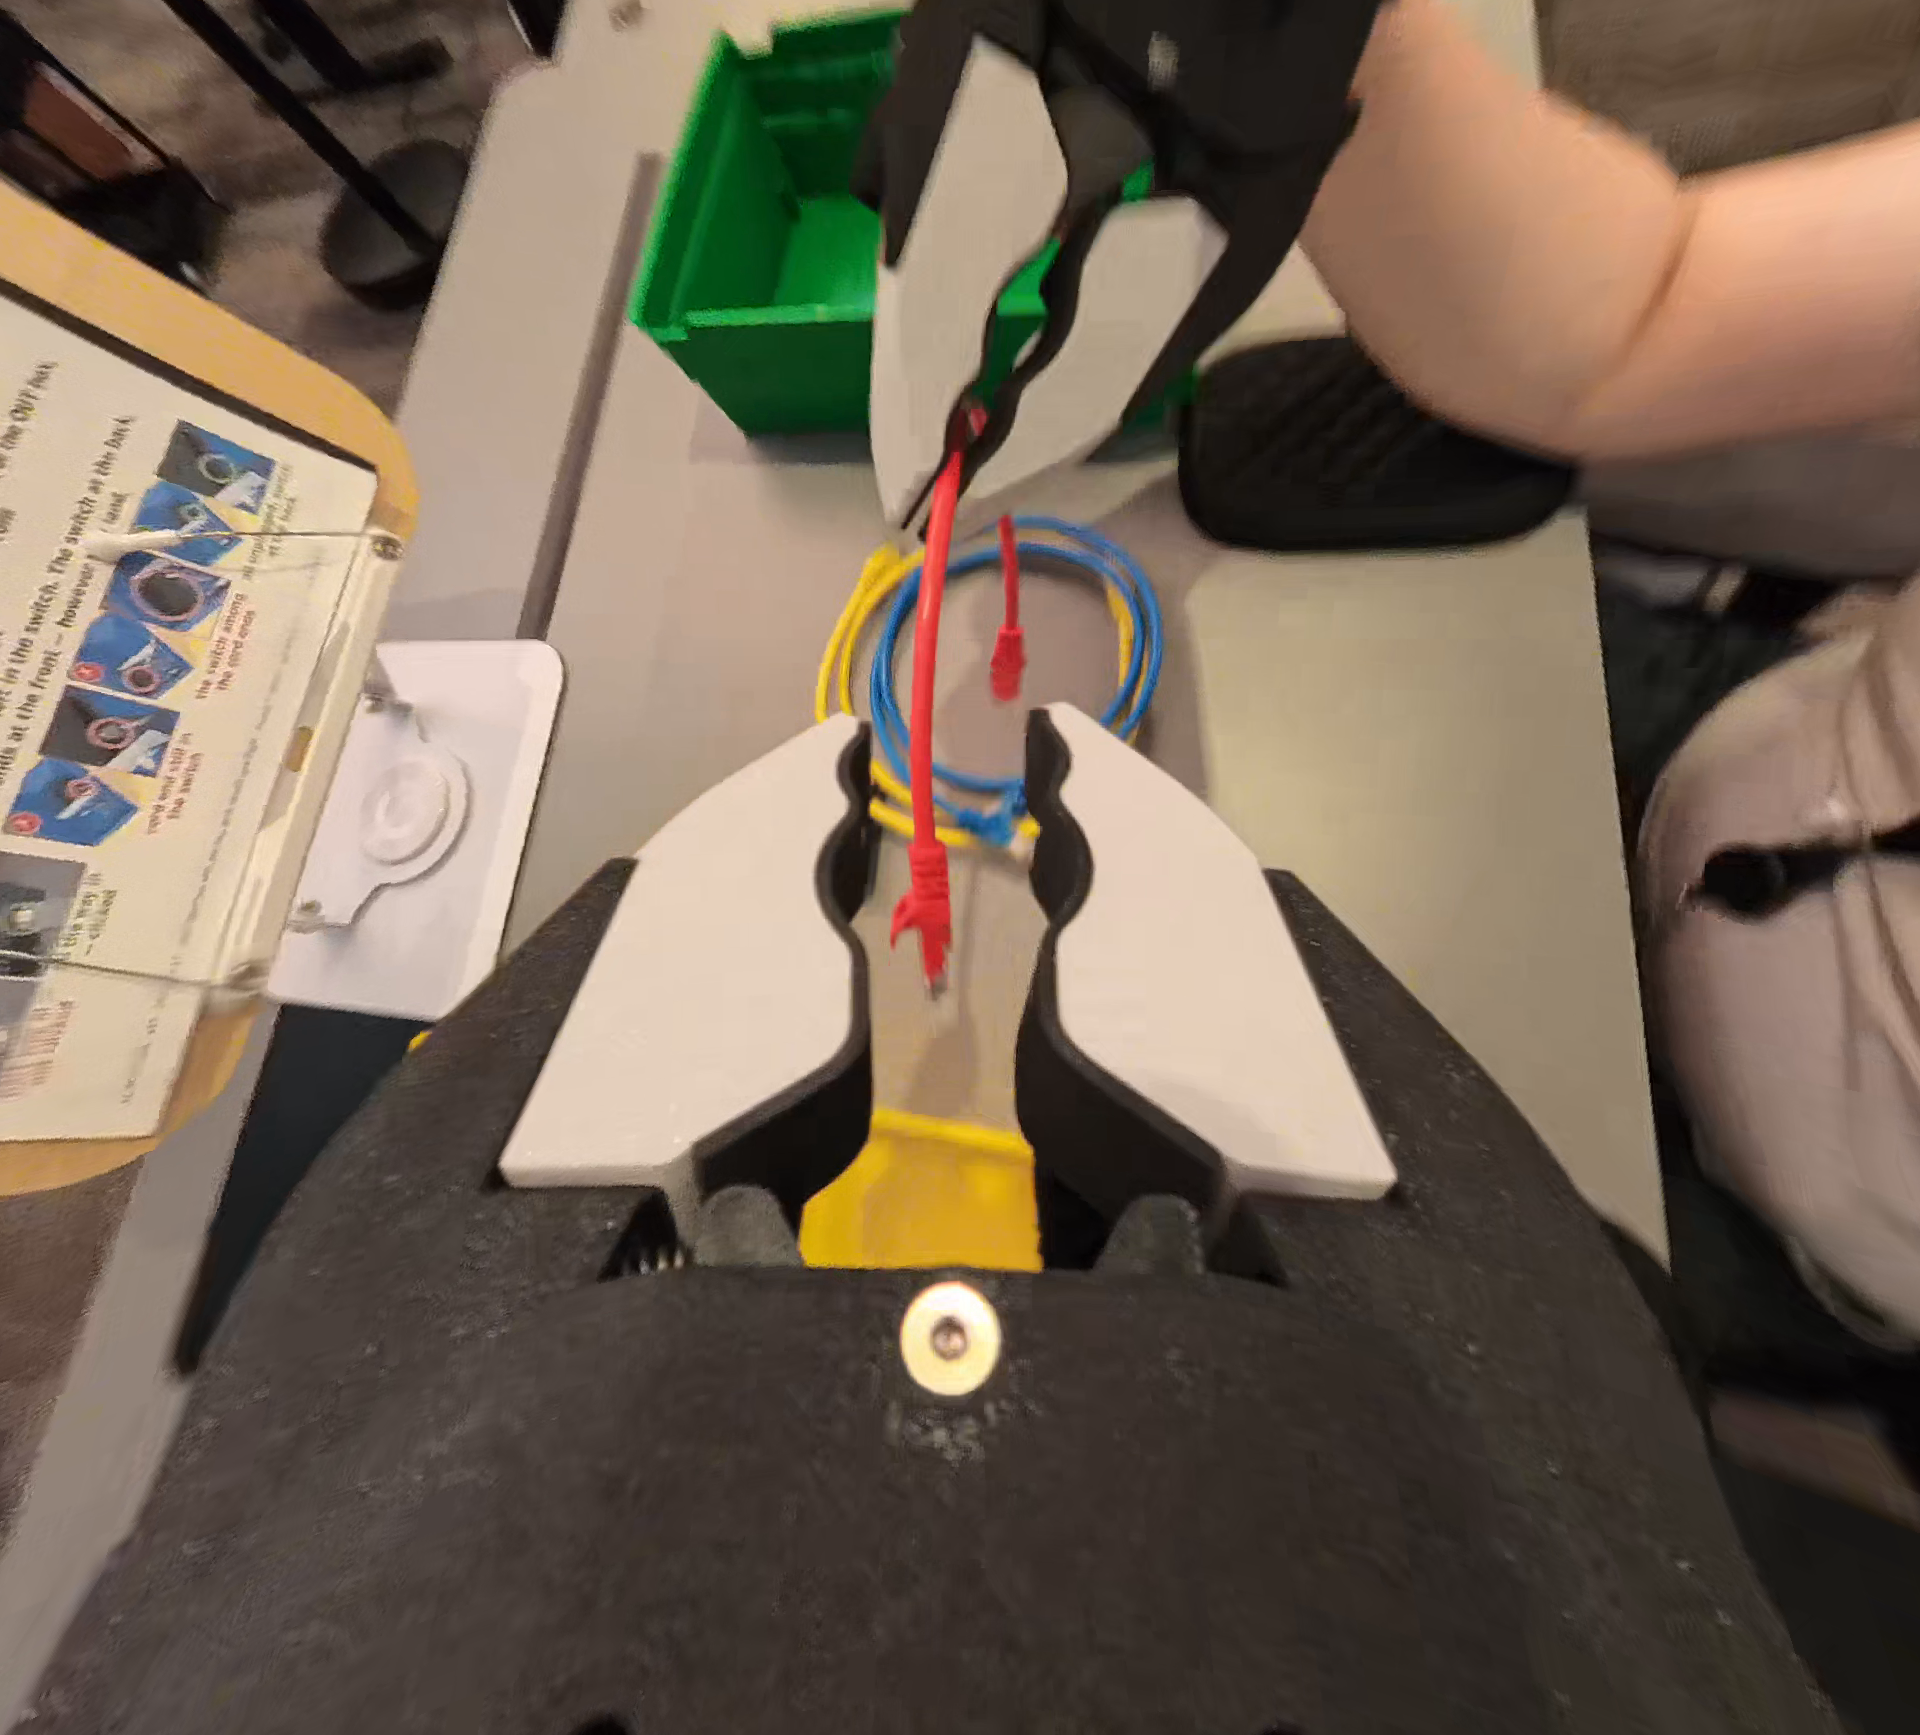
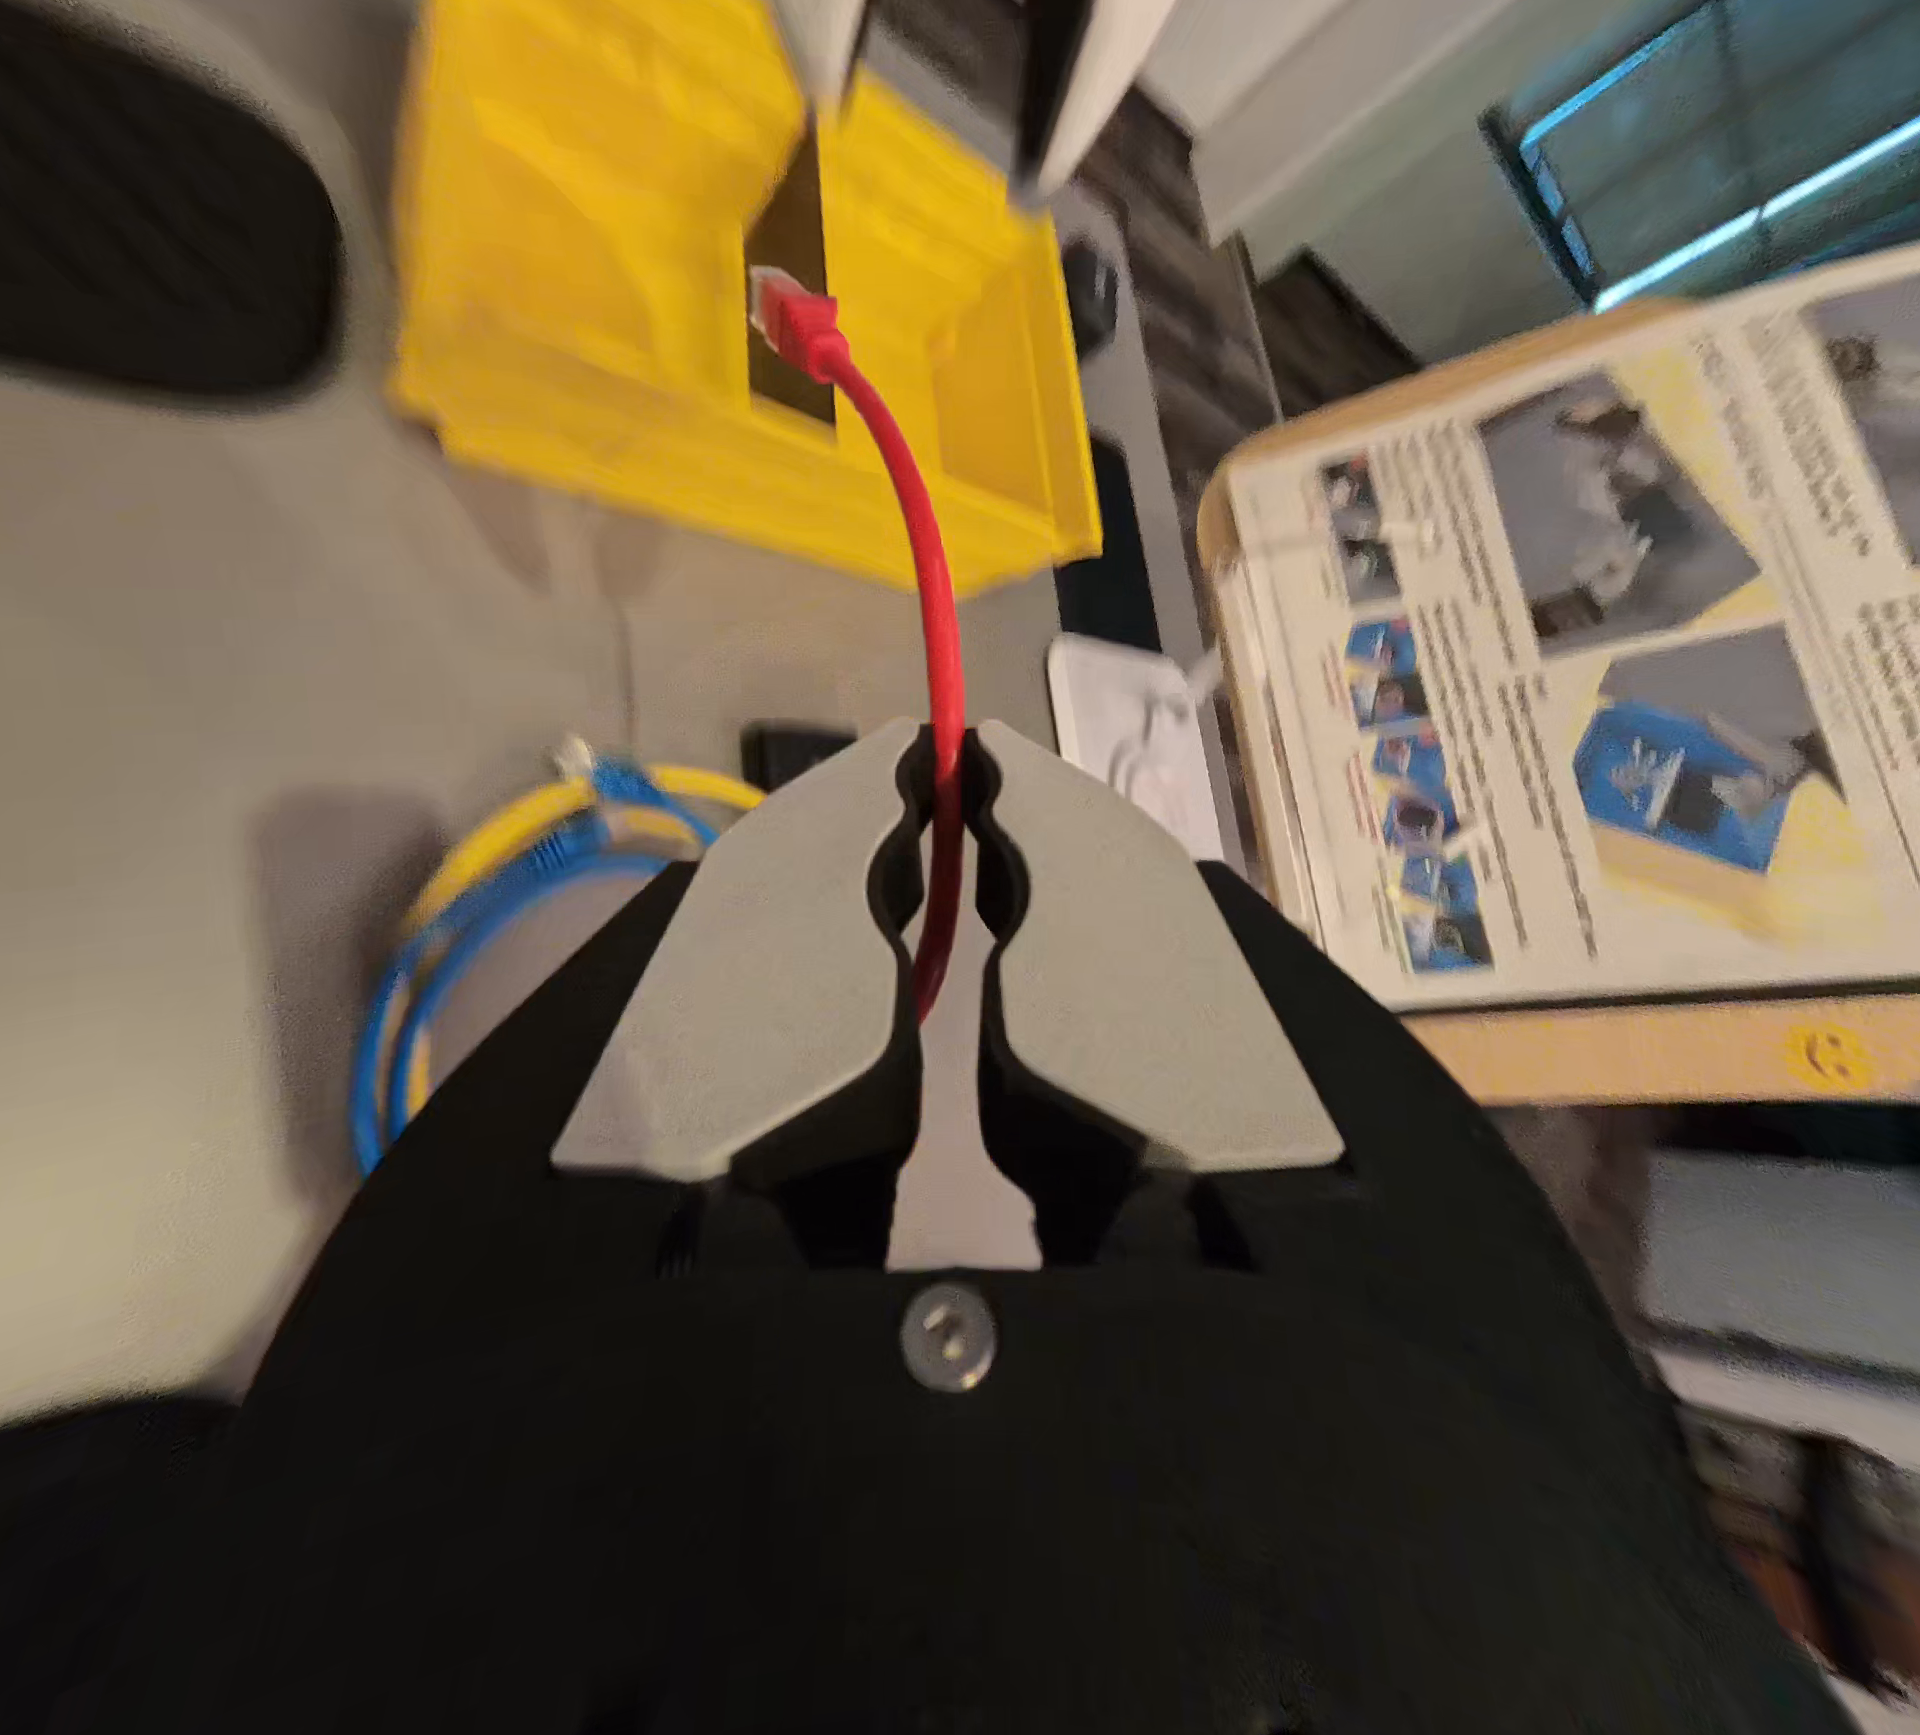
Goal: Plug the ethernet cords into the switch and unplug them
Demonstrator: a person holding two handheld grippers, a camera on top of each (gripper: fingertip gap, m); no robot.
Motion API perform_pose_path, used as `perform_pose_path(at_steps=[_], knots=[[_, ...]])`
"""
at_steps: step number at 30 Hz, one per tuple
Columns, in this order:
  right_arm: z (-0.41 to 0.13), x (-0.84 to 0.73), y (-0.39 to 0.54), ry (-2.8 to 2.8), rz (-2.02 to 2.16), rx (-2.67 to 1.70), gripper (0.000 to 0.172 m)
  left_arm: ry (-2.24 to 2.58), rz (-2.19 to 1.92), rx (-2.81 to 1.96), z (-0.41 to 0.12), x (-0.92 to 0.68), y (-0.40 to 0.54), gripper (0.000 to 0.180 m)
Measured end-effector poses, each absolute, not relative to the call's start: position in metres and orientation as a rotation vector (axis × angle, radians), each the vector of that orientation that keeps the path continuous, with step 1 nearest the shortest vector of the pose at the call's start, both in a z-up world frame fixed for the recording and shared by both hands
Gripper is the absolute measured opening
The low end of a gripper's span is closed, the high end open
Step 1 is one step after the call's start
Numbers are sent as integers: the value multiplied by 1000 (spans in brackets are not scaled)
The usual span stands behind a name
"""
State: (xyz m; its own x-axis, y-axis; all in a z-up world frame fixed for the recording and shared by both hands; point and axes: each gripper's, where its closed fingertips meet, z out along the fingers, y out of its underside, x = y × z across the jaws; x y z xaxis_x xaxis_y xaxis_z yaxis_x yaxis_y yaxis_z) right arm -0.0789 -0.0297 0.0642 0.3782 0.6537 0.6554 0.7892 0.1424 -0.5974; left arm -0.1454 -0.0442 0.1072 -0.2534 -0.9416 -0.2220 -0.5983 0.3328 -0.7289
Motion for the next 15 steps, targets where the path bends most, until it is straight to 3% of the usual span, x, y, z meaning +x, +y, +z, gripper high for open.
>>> perform_pose_path(at_steps=[3,8,11,15], knots=[[41,-45,-1,-1343,-453,-1583,5,1790,-921,-1387,99,-150,-39,34],[-26,-31,-6,-1504,-550,-1761,5,1655,-1074,-1415,75,-174,-36,35],[-69,-34,-33,-1659,-628,-1746,6,1627,-1054,-1390,70,-185,-35,31],[-115,-40,-65,-1703,-584,-1815,11,1664,-896,-1382,55,-178,-22,40]])
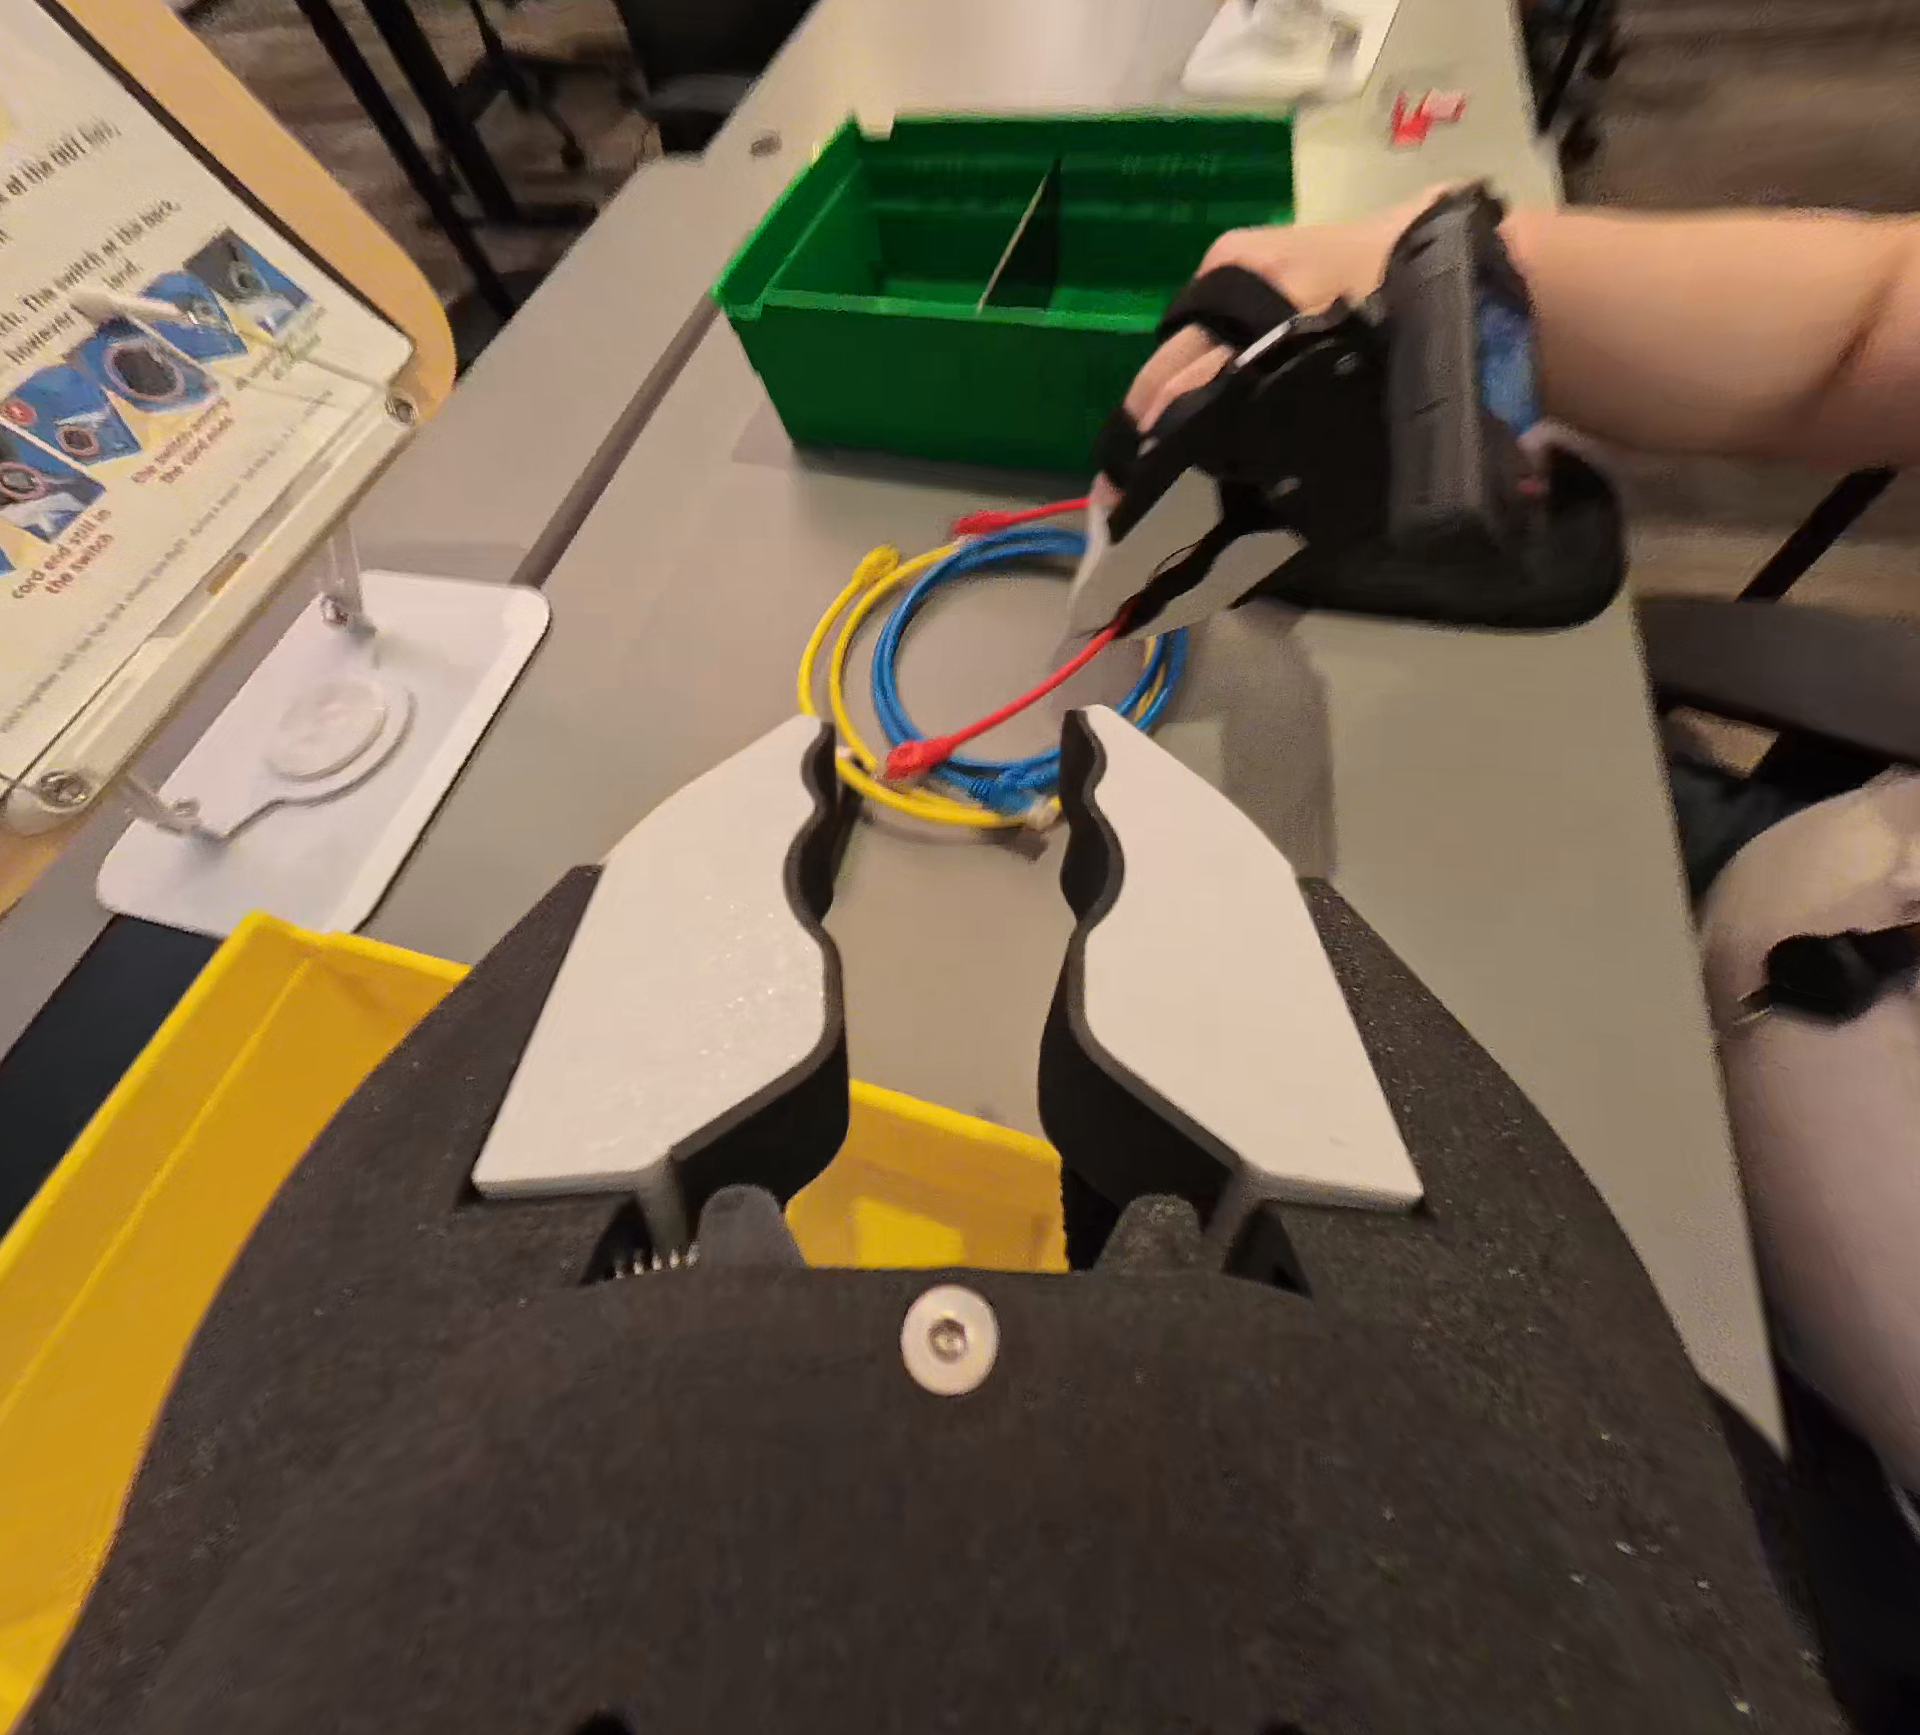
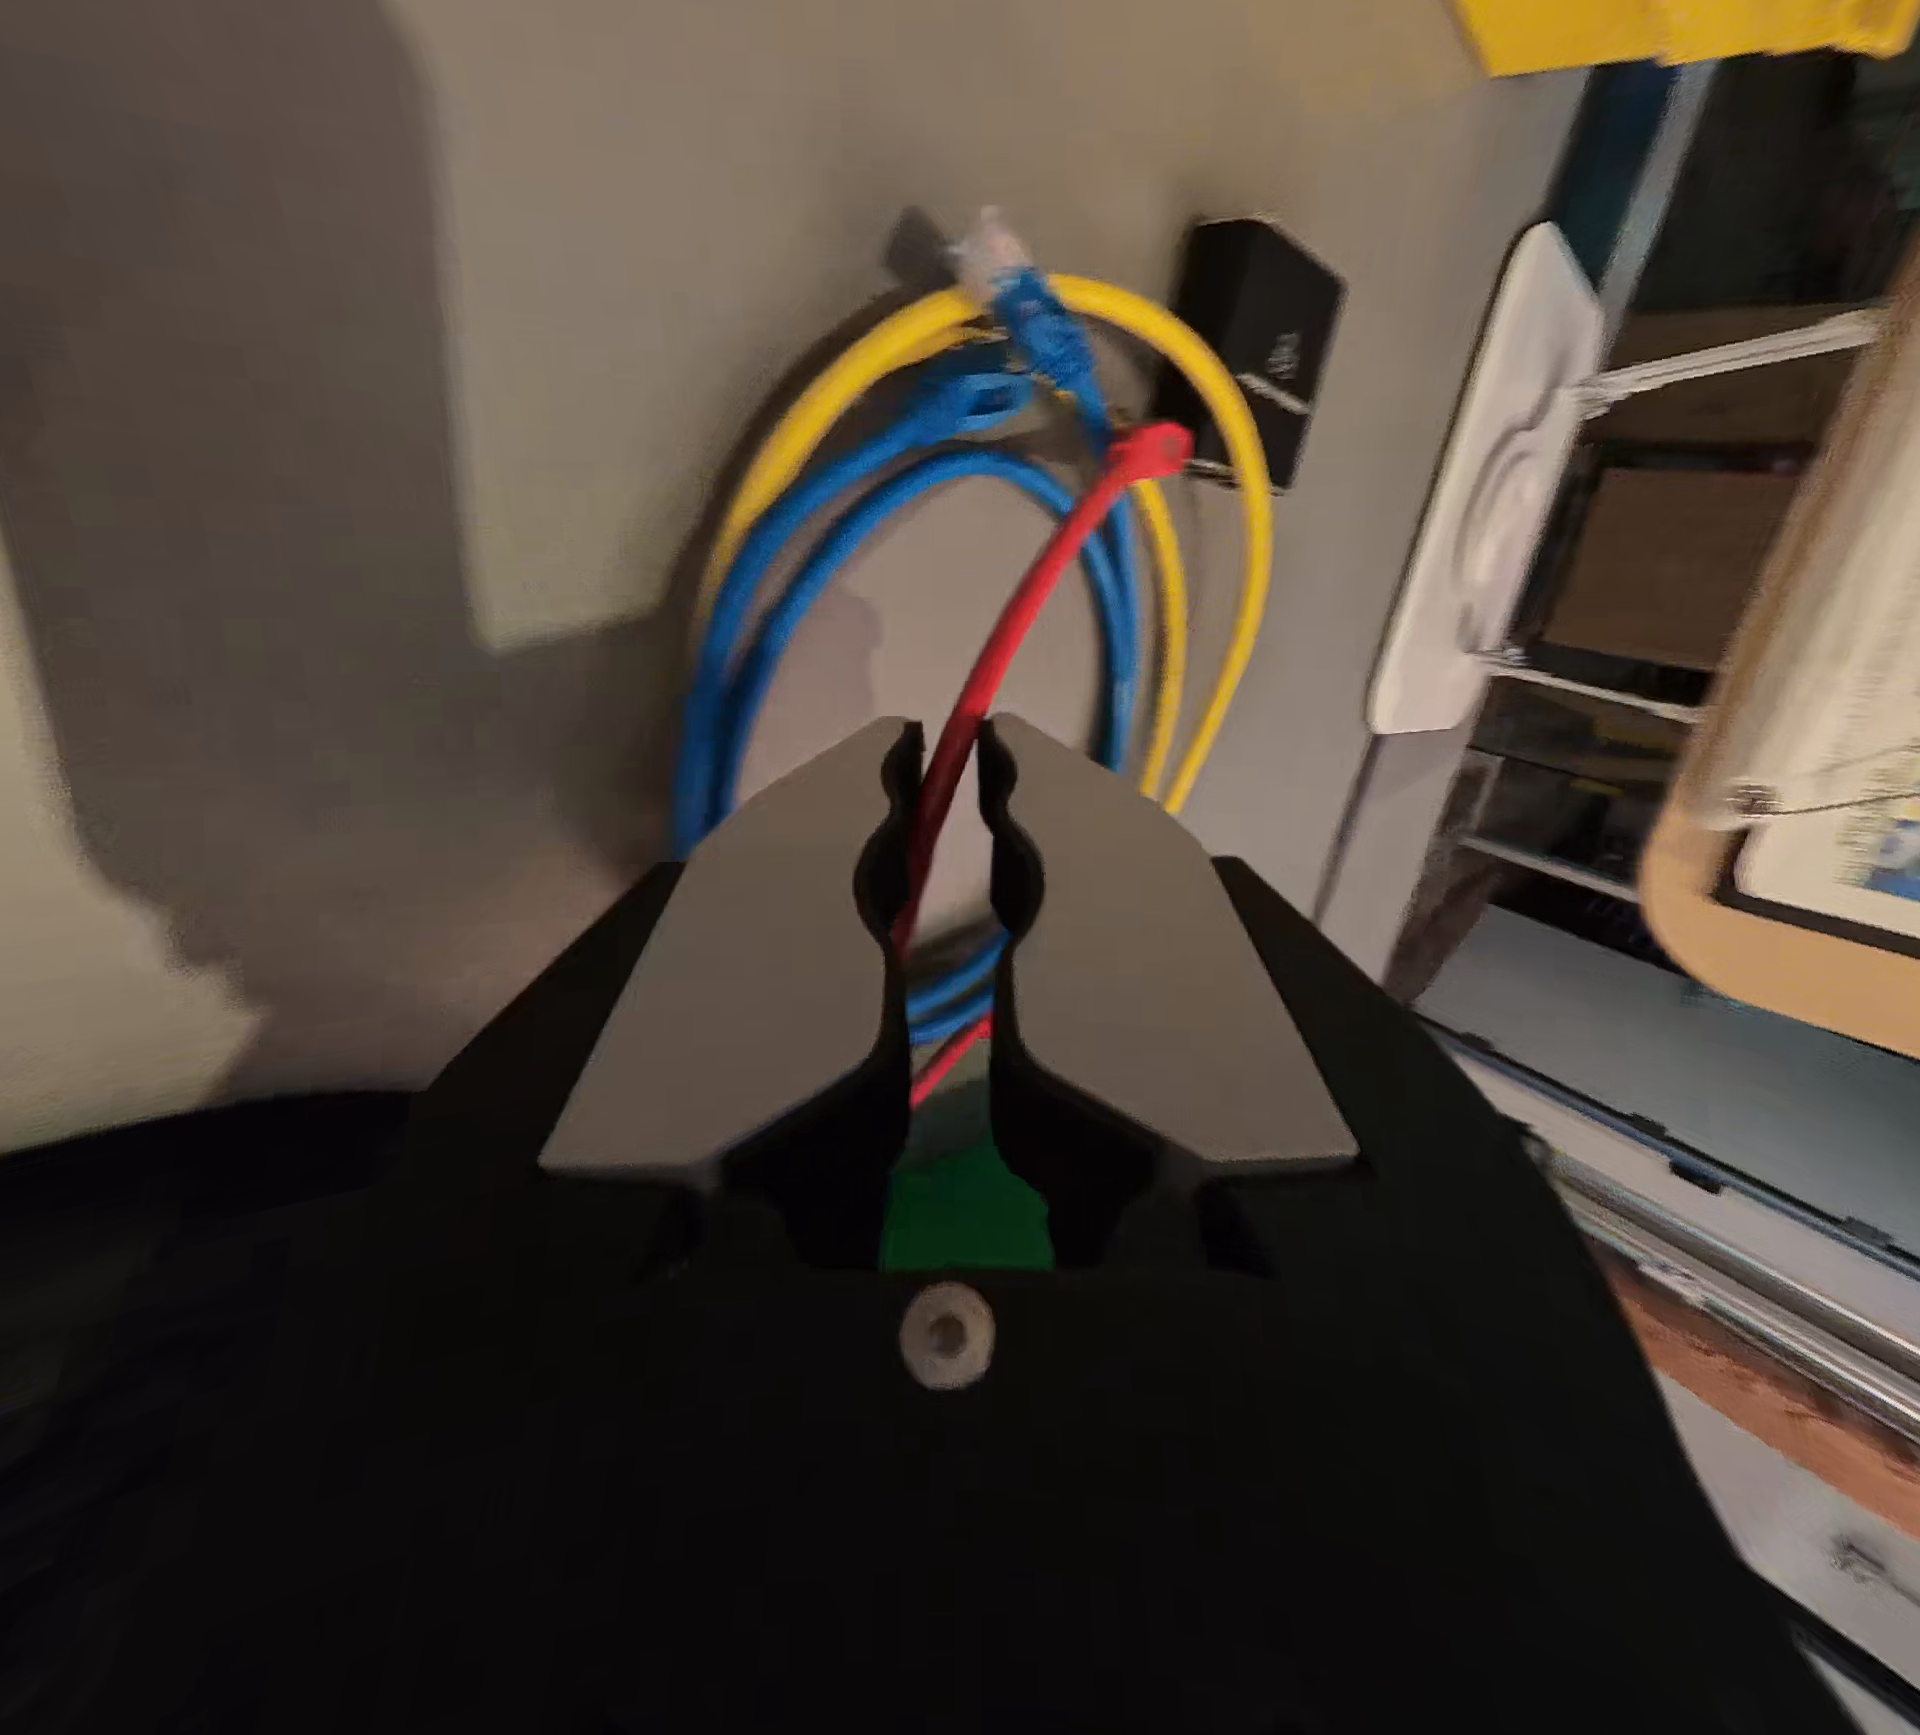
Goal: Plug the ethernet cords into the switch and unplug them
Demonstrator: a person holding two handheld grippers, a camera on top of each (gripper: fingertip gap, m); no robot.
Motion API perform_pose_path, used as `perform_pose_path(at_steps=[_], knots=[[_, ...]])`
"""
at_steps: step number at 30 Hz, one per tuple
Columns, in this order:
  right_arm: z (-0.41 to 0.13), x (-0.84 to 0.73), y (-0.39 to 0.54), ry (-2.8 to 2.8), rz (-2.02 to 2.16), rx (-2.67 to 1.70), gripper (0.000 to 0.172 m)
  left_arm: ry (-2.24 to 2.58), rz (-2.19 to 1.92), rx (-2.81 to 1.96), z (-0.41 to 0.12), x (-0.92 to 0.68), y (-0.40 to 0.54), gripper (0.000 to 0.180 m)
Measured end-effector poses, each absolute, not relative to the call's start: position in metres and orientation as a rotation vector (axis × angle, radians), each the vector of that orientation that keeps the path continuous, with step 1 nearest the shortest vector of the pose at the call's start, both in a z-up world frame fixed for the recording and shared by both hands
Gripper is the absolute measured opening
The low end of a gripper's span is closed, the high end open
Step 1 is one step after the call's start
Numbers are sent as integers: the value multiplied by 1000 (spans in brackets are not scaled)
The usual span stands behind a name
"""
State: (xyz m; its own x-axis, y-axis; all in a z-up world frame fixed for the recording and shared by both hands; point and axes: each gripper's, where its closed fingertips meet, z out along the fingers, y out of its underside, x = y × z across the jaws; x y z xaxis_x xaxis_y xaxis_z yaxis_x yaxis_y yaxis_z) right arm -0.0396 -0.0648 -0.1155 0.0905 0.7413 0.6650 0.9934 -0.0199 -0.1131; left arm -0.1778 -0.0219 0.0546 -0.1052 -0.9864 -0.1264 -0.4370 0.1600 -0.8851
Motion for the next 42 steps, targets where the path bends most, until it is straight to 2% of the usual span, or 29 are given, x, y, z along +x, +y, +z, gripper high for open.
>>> perform_pose_path(at_steps=[2,4,6,10,13,16,19,22,28,32,38,42], knots=[[-131,-41,-73,-1663,-520,-1878,18,1774,-729,-1429,36,-168,-11,48],[-134,-42,-76,-1576,-453,-1915,16,1892,-544,-1467,15,-159,1,51],[-130,-45,-84,-1521,-296,-1946,21,1984,-435,-1527,-3,-148,9,50],[-106,-50,-92,-1421,17,-2001,46,2079,-308,-1547,-27,-121,25,53],[-86,-47,-102,-1501,73,-1965,53,2162,-234,-1562,-47,-107,35,59],[-51,-41,-111,-1504,176,-1918,53,2245,-122,-1532,-67,-99,46,60],[-12,-32,-129,-1516,329,-1869,48,2266,-175,-1581,-81,-90,47,57],[24,-21,-156,-1534,494,-1827,46,2306,-69,-1563,-94,-89,63,63],[71,-1,-171,-1417,455,-1627,45,2390,91,-1631,-129,-89,79,69],[75,5,-179,-1419,465,-1438,42,2451,137,-1607,-144,-85,75,69],[80,17,-177,-1354,468,-1440,42,2504,125,-1670,-155,-88,75,58],[71,15,-167,-1349,471,-1516,41,2521,212,-1700,-154,-99,83,57]])
